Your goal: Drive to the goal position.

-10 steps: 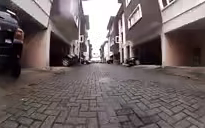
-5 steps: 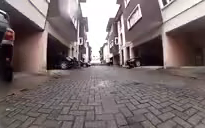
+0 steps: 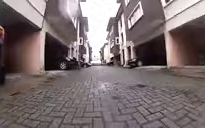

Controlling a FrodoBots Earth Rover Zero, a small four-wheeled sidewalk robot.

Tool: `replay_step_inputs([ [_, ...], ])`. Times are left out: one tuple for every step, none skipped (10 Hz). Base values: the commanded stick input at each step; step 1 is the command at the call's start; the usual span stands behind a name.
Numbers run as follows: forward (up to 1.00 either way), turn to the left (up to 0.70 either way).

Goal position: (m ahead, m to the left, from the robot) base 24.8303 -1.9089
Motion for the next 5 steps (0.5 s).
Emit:
replay_step_inputs([
  [0.7, 0.0],
  [0.7, 0.0],
  [0.7, 0.0],
  [0.7, 0.0],
  [0.7, 0.0],
])
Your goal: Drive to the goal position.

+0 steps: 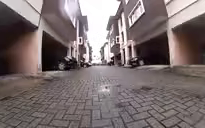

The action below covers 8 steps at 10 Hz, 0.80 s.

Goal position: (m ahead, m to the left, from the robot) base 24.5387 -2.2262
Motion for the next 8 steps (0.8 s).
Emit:
replay_step_inputs([
  [0.7, 0.0],
  [0.7, 0.0],
  [0.7, 0.0],
  [0.7, 0.0],
  [0.7, 0.0],
  [0.7, 0.0],
  [0.7, 0.0],
  [0.7, 0.0],
])
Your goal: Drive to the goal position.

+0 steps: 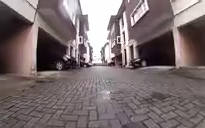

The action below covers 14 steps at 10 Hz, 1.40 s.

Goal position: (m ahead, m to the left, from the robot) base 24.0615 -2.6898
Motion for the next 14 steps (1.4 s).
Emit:
replay_step_inputs([
  [0.7, 0.0],
  [0.7, 0.0],
  [0.7, 0.0],
  [0.7, 0.0],
  [0.7, 0.0],
  [0.7, 0.0],
  [0.7, 0.0],
  [0.7, 0.0],
  [0.7, 0.0],
  [0.7, 0.0],
  [0.7, 0.0],
  [0.7, 0.0],
  [0.7, 0.0],
  [0.7, 0.0],
])
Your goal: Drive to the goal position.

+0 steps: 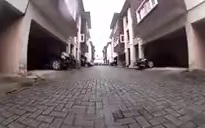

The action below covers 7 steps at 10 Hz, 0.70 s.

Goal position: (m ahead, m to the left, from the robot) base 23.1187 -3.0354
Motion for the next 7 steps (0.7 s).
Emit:
replay_step_inputs([
  [0.7, 0.0],
  [0.7, 0.0],
  [0.7, 0.0],
  [0.7, 0.0],
  [0.7, 0.0],
  [0.7, 0.0],
  [0.7, 0.0],
])
